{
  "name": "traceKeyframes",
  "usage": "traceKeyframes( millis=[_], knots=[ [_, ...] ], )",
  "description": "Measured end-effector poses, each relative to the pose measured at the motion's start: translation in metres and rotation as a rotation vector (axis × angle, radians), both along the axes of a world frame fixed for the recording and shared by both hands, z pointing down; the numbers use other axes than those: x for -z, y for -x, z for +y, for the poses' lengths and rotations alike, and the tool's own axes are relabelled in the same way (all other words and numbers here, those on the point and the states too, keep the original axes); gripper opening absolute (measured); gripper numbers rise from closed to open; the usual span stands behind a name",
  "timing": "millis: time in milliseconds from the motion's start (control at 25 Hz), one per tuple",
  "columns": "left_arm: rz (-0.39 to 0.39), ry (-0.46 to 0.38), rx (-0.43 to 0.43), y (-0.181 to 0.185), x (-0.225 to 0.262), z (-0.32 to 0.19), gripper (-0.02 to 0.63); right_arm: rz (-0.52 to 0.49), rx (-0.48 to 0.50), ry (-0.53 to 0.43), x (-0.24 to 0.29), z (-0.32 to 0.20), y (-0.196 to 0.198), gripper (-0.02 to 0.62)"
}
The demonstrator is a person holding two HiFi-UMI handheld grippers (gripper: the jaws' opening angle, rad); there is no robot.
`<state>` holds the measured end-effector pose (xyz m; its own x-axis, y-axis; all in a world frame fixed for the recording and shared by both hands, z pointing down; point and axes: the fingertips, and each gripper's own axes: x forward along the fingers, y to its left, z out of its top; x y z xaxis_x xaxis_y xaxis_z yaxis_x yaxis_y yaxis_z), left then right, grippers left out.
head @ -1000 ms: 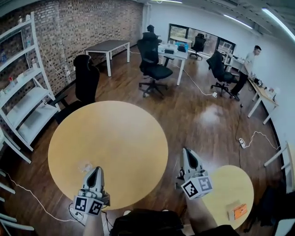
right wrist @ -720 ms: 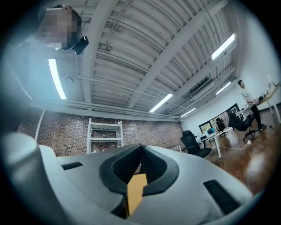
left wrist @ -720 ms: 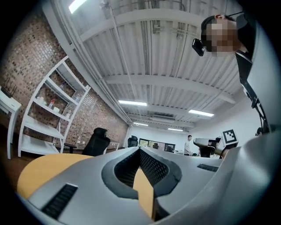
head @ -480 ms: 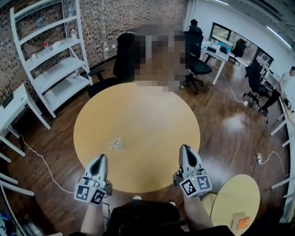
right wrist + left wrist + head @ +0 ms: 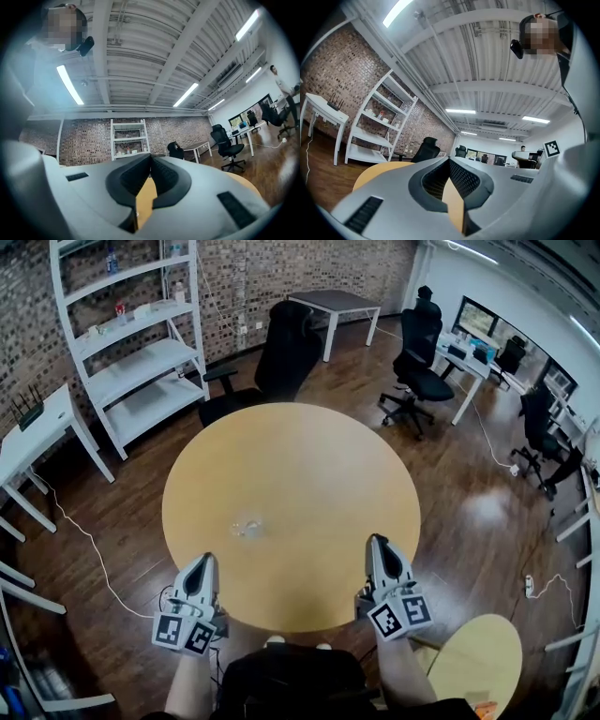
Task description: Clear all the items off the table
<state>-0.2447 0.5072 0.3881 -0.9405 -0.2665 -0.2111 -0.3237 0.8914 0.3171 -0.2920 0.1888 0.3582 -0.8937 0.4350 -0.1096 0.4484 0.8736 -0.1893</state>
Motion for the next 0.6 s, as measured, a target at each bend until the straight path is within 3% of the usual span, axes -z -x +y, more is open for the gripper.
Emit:
traceKeyframes(
  millis=[280, 600],
  knots=[
    [0.02, 0.043, 0.034, 0.002, -0.011, -0.004, 0.0, 0.022, 0.041, -0.006, -0.009, 0.003, 0.014, 0.005],
    [0.107, 0.14, 0.069, 0.027, -0.047, 0.003, 0.0, 0.077, 0.054, -0.038, -0.03, 0.014, 0.024, 0.005]
  ],
)
